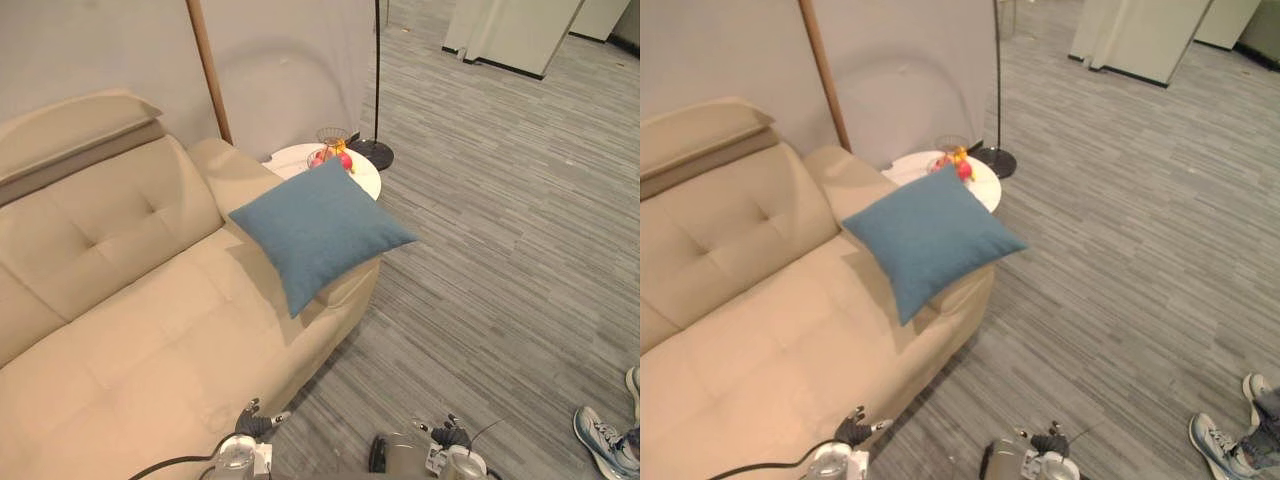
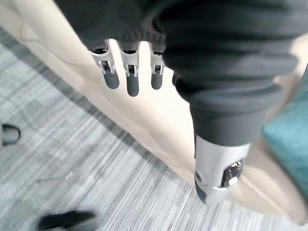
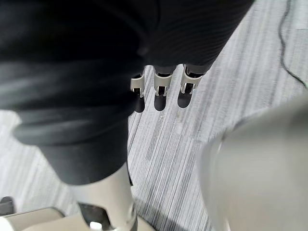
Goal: Pick up cushions and gather them together orderly.
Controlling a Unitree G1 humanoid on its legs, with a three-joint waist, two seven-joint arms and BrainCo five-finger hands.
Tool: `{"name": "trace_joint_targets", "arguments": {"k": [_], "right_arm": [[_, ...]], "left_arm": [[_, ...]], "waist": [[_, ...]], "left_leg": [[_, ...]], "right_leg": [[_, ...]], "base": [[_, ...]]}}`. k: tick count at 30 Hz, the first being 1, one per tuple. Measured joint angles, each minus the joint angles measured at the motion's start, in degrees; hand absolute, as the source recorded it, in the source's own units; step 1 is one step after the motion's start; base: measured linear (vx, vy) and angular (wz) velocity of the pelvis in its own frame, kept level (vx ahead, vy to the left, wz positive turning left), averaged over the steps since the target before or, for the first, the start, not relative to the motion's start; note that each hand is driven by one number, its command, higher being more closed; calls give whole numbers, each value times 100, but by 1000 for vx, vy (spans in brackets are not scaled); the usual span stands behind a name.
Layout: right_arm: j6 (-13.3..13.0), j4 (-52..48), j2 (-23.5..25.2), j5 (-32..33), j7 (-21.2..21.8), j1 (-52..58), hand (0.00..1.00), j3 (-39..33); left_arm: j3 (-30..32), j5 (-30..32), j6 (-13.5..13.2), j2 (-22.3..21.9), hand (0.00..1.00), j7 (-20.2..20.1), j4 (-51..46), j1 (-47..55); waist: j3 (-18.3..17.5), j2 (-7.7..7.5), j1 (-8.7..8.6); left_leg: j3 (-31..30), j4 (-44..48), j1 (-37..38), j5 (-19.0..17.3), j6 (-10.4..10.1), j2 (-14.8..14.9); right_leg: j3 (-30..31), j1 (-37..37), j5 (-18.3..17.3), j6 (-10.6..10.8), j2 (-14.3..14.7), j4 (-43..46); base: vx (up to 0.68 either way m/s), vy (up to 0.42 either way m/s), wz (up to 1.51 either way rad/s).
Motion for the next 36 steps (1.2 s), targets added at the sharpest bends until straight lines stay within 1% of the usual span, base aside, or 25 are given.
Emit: {"name": "trace_joint_targets", "arguments": {"k": [1,3,4,5,6,7,8,11,12,13,15,16,17,19,20,21,22,23,26,29,30,31,32,34,36], "right_arm": [[4,29,-24,1,0,3,0,-27],[2,68,-111,9,-5,-4,0,-150],[-2,55,-137,8,-4,-3,0,-147],[-3,29,-145,12,-4,10,0,-136],[2,17,-143,21,-12,58,0,-73],[2,19,-135,21,-16,70,0,-14],[4,19,-118,23,-18,46,0,28],[-6,10,-152,33,-49,-5,0,-9],[-20,5,-168,32,-63,-31,0,-43],[-23,9,-175,32,-68,-21,0,-60],[-29,145,-183,34,-90,7,0,-204],[-30,196,-168,32,-94,7,0,-199],[-29,267,-140,32,-82,10,0,-193],[-33,265,-169,22,-76,0,0,-198],[-38,229,-191,18,-76,40,0,-205],[-39,173,-165,15,-71,126,0,-194],[-41,164,-143,15,-67,155,0,-176],[-52,66,-97,28,-54,209,0,-202],[-62,-55,-37,22,-49,308,0,-181],[-63,-55,86,40,-48,261,0,-156],[-63,-53,147,78,-44,278,0,-119],[-64,-56,197,201,-46,328,0,-93],[-64,-55,221,264,-45,350,0,-89],[-67,-68,249,385,-59,400,0,-143],[-65,-197,221,484,-63,396,0,-138]], "left_arm": [[9,1,-8,-39,0,-4,33,-27],[243,1,-16,-275,0,1,83,5],[281,1,-16,-300,0,-1,81,0],[388,1,-14,-353,0,-11,74,-43],[431,1,-10,-368,0,-19,-35,-82],[422,0,-18,-354,0,-15,-96,-70],[336,0,-17,-304,0,-18,-126,-55],[39,-2,-22,-260,0,-17,-166,-66],[-118,-5,-26,-257,0,-23,-161,-72],[-168,-5,-27,-260,0,-26,-159,-72],[-330,-1,-28,-207,0,-34,-117,-103],[-334,-2,-28,-172,0,-35,-93,-106],[-327,-5,-43,-114,0,-45,-88,-120],[-312,-9,-79,-62,0,-70,-36,-97],[-331,-9,-80,-63,0,-84,22,-104],[-338,-12,-82,-52,0,-87,37,-91],[-338,-12,-82,-55,0,-87,35,-85],[-334,-14,-81,-4,0,-82,16,-92],[-276,-15,-80,44,0,-48,-55,-44],[-231,-15,-82,-17,0,-4,-86,-53],[-233,-15,-83,-64,0,16,-87,-61],[-233,-13,-84,-79,0,31,-85,-53],[-232,-13,-84,-74,0,35,-81,-59],[-217,-15,-93,-160,0,79,-77,-61],[-188,-17,-93,-255,0,107,-77,-66]], "waist": [[0,106,8],[-57,341,43],[-60,348,32],[-30,358,-25],[31,327,-31],[76,297,25],[80,316,92],[87,285,72],[84,289,66],[84,295,62],[52,328,54],[22,308,51],[7,165,95],[-20,105,87],[-9,86,62],[-13,103,49],[-14,95,43],[-29,59,17],[-64,6,43],[-92,-17,56],[-107,-39,55],[-190,-187,53],[-202,-240,52],[-255,-190,122],[-231,-52,103]], "left_leg": [[-34,49,20,-24,-2,109],[-214,837,-310,2,-42,397],[-222,1095,-422,13,-61,418],[-240,2260,-948,216,-190,438],[-148,3637,-1566,907,-141,589],[-57,4082,-1747,924,-104,708],[258,4569,-2081,653,-36,891],[905,3804,-2435,311,52,763],[1212,2967,-2449,321,90,623],[1336,2615,-2441,358,102,578],[1719,1293,-2323,823,192,424],[1716,1175,-2262,850,192,364],[1667,862,-2118,877,273,140],[1650,681,-1946,812,395,-77],[1610,619,-1821,762,411,-209],[1501,646,-1669,670,451,-270],[1419,666,-1615,644,461,-298],[1207,738,-1531,599,519,-321],[700,691,-1374,601,517,-339],[163,617,-1364,611,395,-302],[-102,620,-1384,583,282,-281],[-322,666,-1464,529,151,-348],[-398,693,-1494,503,108,-382],[-670,730,-1579,459,-122,-184],[-773,591,-1583,549,-268,1]], "right_leg": [[-44,33,-40,-54,78,55],[-277,66,-483,-334,299,346],[-340,92,-550,-358,300,373],[-555,274,-739,-437,312,422],[-697,626,-910,-568,383,364],[-751,777,-958,-624,421,314],[-882,1061,-1013,-713,480,194],[-1031,1449,-1037,-691,378,-140],[-1161,1544,-1089,-618,299,-204],[-1215,1565,-1118,-595,273,-204],[-1439,1618,-1301,-440,240,-176],[-1421,1644,-1310,-419,210,-200],[-1420,1692,-1377,-298,68,-242],[-1449,1769,-1477,-97,-155,2],[-1279,1541,-1510,15,-344,832],[-1097,1179,-1350,282,-511,1859],[-1029,1066,-1267,357,-548,2186],[-820,821,-1293,403,-583,2789],[-596,780,-1516,315,-531,2411],[245,775,-1549,197,-238,1568],[915,819,-1495,174,-46,1137],[1426,900,-1089,156,10,723],[1547,934,-1151,249,7,663],[1352,1181,-1428,217,77,288],[1055,1282,-1419,161,191,110]], "base": [[416,-355,21],[353,-328,13],[309,-324,53],[275,-315,70],[312,-345,69],[275,-291,34],[184,-164,10],[199,-144,32],[90,-21,42],[116,-5,63],[164,39,68],[205,62,44],[231,81,26],[224,98,24],[208,119,37],[222,120,43],[253,84,73],[277,21,94],[233,-60,100],[173,-207,97],[97,-311,97],[81,-351,101],[91,-488,99],[77,-429,62],[11,-248,34]]}}
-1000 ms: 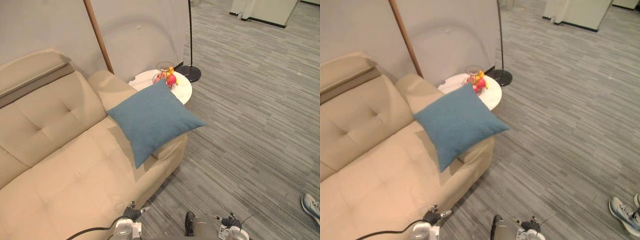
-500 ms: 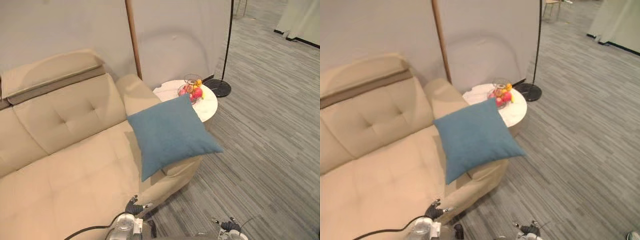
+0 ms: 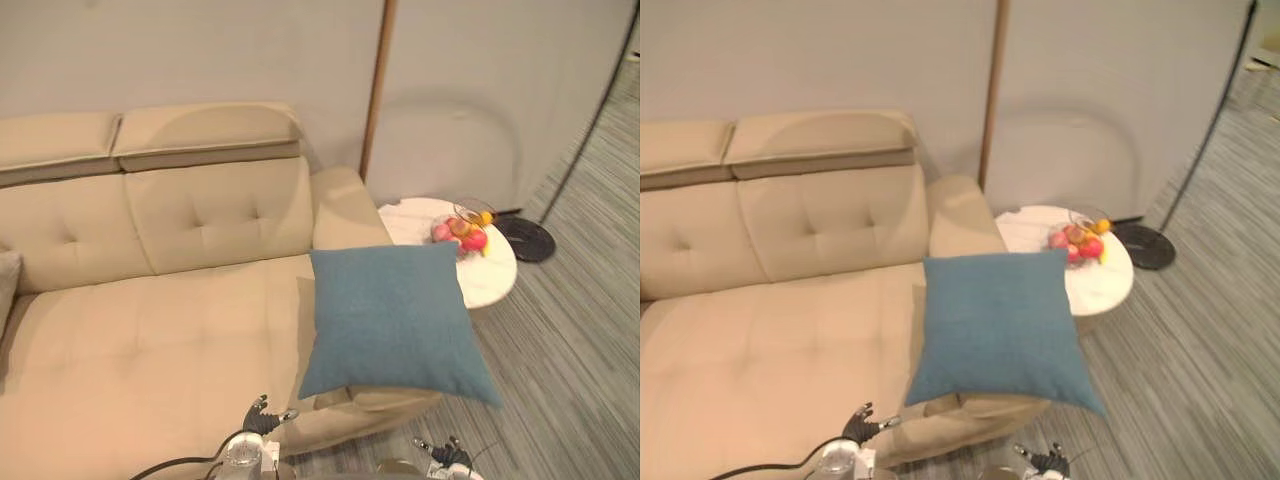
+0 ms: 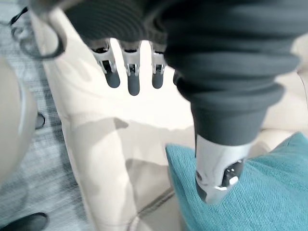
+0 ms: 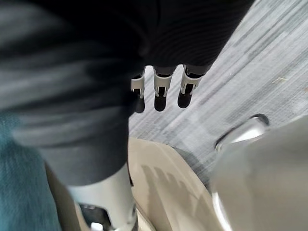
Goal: Pick up cushions and gather them together orderly.
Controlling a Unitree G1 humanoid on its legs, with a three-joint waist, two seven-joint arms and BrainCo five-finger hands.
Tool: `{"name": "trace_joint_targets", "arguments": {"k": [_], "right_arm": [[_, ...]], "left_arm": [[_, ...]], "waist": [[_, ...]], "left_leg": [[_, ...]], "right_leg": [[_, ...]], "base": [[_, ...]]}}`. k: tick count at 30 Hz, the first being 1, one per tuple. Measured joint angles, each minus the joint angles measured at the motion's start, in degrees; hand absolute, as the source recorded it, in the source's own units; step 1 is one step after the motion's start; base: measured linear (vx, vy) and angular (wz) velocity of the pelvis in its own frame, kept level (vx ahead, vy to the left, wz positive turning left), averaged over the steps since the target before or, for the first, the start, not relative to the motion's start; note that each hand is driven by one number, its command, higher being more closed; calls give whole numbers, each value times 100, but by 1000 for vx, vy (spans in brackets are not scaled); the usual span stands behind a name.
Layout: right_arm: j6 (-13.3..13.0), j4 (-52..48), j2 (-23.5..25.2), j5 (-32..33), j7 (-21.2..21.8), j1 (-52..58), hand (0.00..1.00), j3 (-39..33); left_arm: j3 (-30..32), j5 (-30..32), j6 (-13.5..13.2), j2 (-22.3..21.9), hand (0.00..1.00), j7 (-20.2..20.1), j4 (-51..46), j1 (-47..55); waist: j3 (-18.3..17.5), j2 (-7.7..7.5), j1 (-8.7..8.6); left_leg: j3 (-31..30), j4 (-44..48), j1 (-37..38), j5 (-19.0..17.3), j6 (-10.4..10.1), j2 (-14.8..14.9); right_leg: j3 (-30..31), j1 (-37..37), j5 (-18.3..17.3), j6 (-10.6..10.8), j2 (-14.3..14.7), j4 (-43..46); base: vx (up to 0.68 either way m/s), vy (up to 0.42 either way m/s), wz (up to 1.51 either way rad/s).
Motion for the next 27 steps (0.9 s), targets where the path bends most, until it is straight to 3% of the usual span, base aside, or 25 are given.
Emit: {"name": "trace_joint_targets", "arguments": {"k": [4,8,10,12,14,19,22,27], "right_arm": [[-33,-99,9,40,-17,121,0,9],[-55,-117,55,52,-59,119,0,-1],[-56,-123,84,56,-64,108,0,-8],[-65,-142,57,215,-69,97,0,-64],[-92,-324,-6,256,-83,243,0,-94],[-102,-396,87,271,-154,359,0,-524],[-128,-1360,27,287,-264,695,0,-1017],[-181,-3025,-280,182,-295,881,0,-1331]], "left_arm": [[27,-110,-25,-63,0,16,-3,-54],[21,-122,-26,6,0,30,-64,-104],[26,-177,-23,43,0,39,-66,-94],[22,-222,-16,17,0,47,-68,-95],[24,-243,-34,-17,0,51,-129,-101],[3,-441,-33,410,0,195,-277,-81],[29,-576,-46,647,0,269,-860,38],[230,-617,-67,781,0,264,-1674,138]], "waist": [[-28,88,-19],[59,-28,-31],[78,-80,-29],[97,-130,-84],[58,-53,-177],[-105,-263,-198],[-171,-249,-282],[-289,-184,-427]], "left_leg": [[-346,-394,17,290,-288,277],[-263,-544,-192,702,-363,432],[404,-545,-291,784,-187,563],[1525,192,-418,561,144,742],[1966,-167,-173,429,19,663],[2101,-1123,133,793,129,188],[2185,-1463,389,844,139,32],[2516,-1632,636,892,152,36]], "right_leg": [[-537,226,93,-154,217,-238],[-1033,268,199,-320,245,-435],[-1155,192,247,-397,165,-448],[-1292,159,272,-382,-96,-428],[-1292,166,259,-262,-228,-477],[-1060,300,662,2,-535,-1128],[-911,459,679,47,-618,-1323],[-602,452,723,125,-548,-1406]], "base": [[-35,-191,61],[-99,-57,57],[-176,36,32],[-119,113,26],[-50,168,26],[9,178,-5],[60,77,-9],[167,28,-34]]}}
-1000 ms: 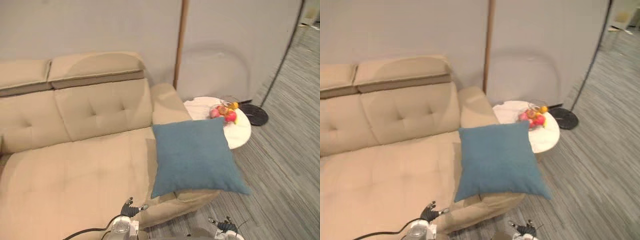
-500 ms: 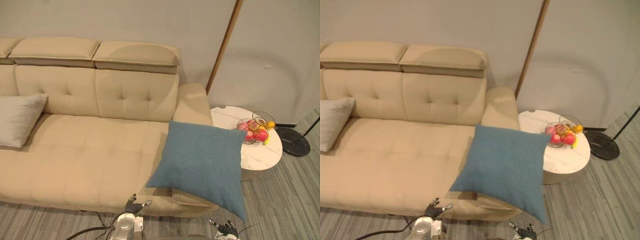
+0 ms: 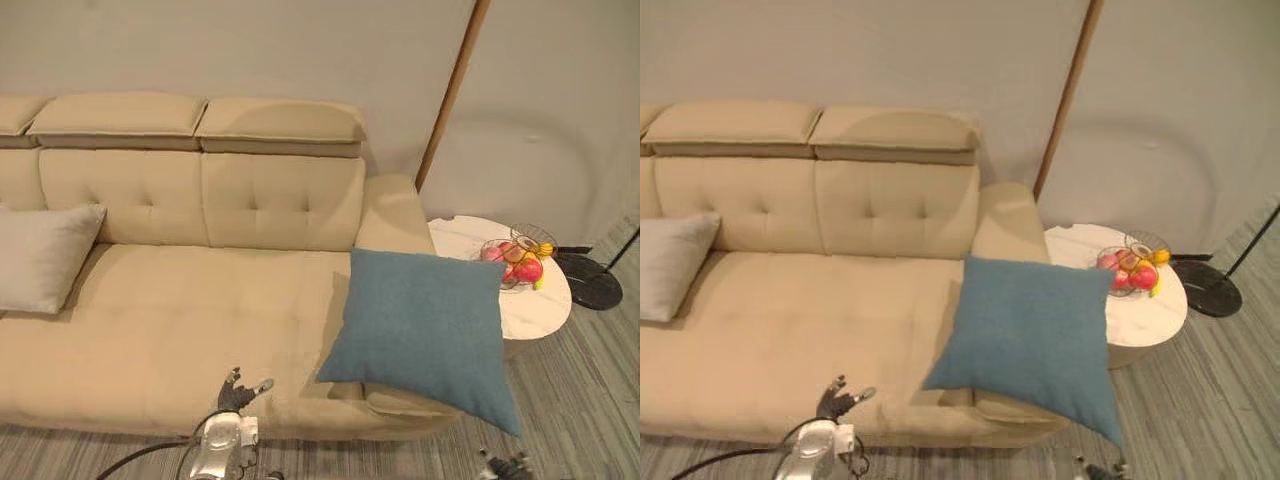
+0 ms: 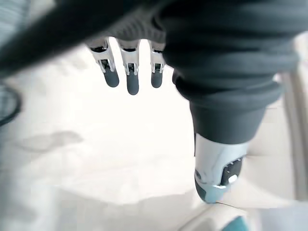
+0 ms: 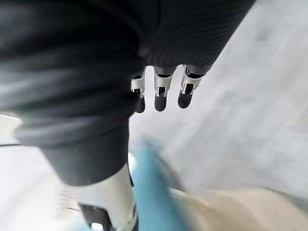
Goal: Pick up cushions and gather them together orderly.
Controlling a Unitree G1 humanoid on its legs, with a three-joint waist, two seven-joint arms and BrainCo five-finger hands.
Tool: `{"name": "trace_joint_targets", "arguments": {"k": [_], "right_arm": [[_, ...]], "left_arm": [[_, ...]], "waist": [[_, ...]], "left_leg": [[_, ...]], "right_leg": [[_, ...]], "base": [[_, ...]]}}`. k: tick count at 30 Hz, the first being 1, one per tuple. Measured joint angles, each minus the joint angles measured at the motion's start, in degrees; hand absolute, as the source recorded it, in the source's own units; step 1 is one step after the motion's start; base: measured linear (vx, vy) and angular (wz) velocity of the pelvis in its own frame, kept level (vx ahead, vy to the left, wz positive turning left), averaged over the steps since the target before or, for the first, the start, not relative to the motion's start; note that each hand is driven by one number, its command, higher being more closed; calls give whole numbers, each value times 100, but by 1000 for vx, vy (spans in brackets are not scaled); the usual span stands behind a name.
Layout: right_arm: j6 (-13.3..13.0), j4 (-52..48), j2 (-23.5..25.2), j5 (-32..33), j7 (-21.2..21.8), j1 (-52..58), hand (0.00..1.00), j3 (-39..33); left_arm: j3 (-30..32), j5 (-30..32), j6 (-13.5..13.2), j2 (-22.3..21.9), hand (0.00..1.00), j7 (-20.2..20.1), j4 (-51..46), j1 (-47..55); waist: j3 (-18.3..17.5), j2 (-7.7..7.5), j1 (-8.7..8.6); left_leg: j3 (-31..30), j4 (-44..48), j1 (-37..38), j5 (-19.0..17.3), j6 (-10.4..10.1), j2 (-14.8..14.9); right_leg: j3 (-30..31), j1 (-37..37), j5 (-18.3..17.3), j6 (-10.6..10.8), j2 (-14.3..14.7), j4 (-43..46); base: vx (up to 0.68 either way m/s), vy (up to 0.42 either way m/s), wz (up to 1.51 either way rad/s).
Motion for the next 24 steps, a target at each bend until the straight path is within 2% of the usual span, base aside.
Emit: {"name": "trace_joint_targets", "arguments": {"k": [5,7,10,13,17,24], "right_arm": [[-40,-1421,-365,-446,3,-39,0,-137],[-68,-1582,-479,-519,6,-93,0,-186],[-75,-1530,-773,-659,2,-411,0,-313],[-81,-1134,-1112,-651,5,-646,0,-296],[-90,-101,-1708,-589,23,-1215,0,-47],[-63,754,-1776,-269,198,-1408,0,459]], "left_arm": [[216,-5,-98,-12,0,-12,-874,12],[246,-5,-109,-14,0,-13,-990,21],[290,-5,-112,-12,0,-12,-1088,27],[275,-5,-113,36,0,-10,-1082,-12],[88,-54,-114,224,0,-7,-754,-355],[-155,-101,-85,258,0,-6,-269,-582]], "waist": [[-15,16,-84],[-31,26,-87],[-21,52,-185],[-17,104,-248],[39,231,-282],[111,346,-295]], "left_leg": [[328,-2,195,-190,-90,161],[402,-2,207,-230,-84,189],[457,-8,171,-231,-82,175],[448,-7,146,-231,-82,175],[421,80,-201,-227,-77,168],[150,95,-423,-137,7,160]], "right_leg": [[397,-26,27,-32,187,14],[517,-69,51,-66,228,17],[631,-169,125,-65,236,13],[640,-217,222,-18,238,7],[615,-441,507,-7,223,-211],[400,-498,548,-21,210,-309]], "base": [[153,-8,-36],[108,-8,-33],[64,0,-19],[17,0,-5],[-57,-11,-3],[-63,-48,14]]}}
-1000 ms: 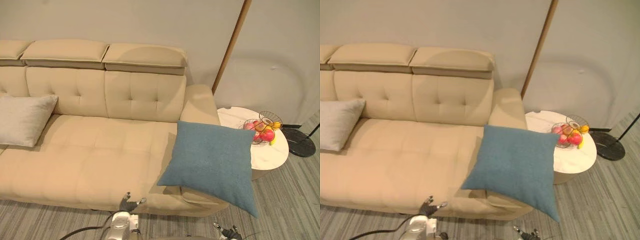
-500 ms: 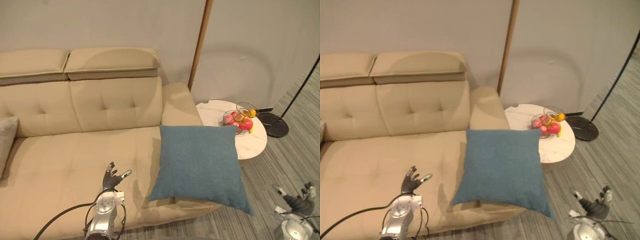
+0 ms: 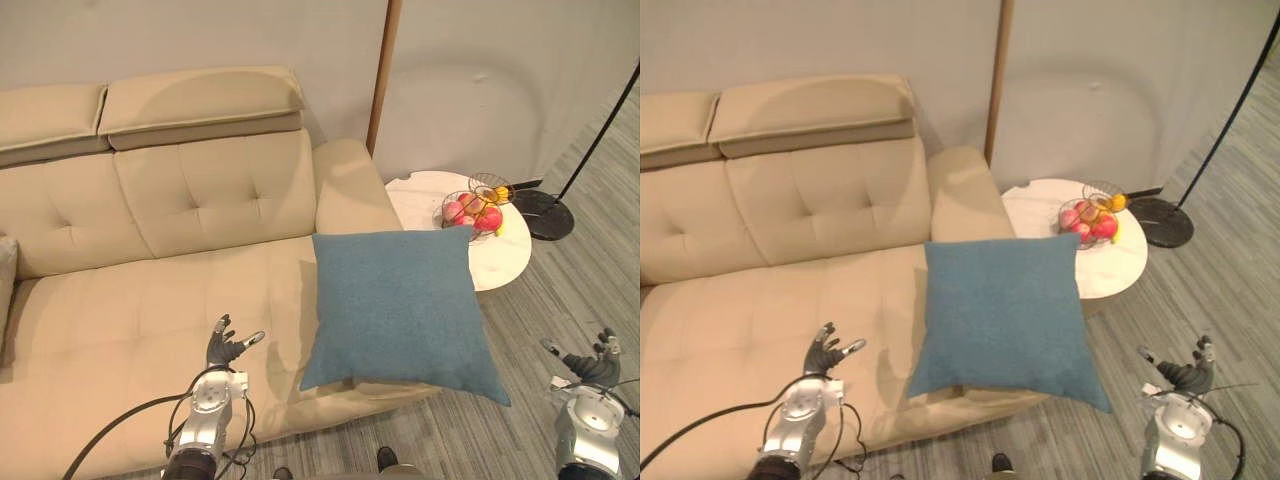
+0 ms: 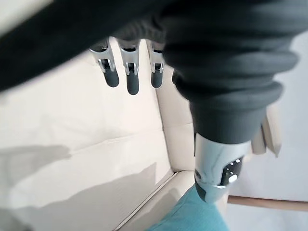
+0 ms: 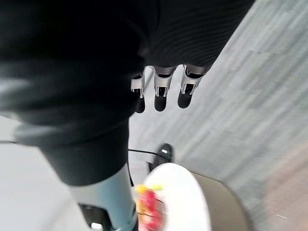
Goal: Pick up cushions and gather them together orderly.
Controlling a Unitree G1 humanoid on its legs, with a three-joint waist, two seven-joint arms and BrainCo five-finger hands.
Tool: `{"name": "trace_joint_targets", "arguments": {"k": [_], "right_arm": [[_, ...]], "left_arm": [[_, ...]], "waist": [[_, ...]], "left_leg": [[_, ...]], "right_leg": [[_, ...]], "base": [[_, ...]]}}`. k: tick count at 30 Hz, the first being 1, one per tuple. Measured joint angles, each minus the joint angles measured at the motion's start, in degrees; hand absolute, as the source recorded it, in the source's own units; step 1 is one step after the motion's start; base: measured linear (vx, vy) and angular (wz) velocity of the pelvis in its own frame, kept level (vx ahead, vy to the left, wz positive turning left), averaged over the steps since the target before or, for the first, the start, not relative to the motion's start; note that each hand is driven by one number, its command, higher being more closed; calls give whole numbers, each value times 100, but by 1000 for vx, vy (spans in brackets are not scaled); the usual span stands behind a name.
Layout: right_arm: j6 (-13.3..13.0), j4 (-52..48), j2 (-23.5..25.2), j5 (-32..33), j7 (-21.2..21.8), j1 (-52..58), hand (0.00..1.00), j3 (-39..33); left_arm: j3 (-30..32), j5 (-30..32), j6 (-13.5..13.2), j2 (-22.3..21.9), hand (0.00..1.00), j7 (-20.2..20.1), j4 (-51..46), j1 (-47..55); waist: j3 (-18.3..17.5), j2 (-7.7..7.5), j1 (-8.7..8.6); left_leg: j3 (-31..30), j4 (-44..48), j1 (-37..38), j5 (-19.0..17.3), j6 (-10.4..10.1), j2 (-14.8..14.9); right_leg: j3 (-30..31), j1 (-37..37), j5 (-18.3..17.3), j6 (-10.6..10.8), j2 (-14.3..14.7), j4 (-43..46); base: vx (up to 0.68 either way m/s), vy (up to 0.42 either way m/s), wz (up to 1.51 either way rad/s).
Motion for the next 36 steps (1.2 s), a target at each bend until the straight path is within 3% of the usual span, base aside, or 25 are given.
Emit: {"name": "trace_joint_targets", "arguments": {"k": [10,16,25,36], "right_arm": [[0,323,7,373,339,-204,0,1022],[-21,389,78,399,509,-886,0,1816],[-82,10,82,630,381,-1574,0,2255],[-201,-751,183,863,67,-2096,0,2747]], "left_arm": [[-576,6,29,-33,0,-24,702,-382],[-995,58,66,-29,0,-114,846,-981],[-1364,54,60,-6,0,15,851,-2540],[-1711,23,66,66,0,317,1083,-4215]], "waist": [[335,-30,-59],[825,-155,-37],[1443,-230,6],[1796,-218,66]], "left_leg": [[-401,-387,-91,499,27,-145],[-662,-529,-579,839,14,-149],[-669,-399,-1413,1082,23,-125],[-463,-398,-2046,1273,-94,146]], "right_leg": [[-400,-29,3,-15,-103,-185],[-534,-514,220,-57,-86,-184],[-447,-1467,339,-55,-65,245],[-274,-2405,416,-165,152,622]], "base": [[-118,-50,14],[-142,-18,12],[-68,0,0],[-34,-38,-11]]}}
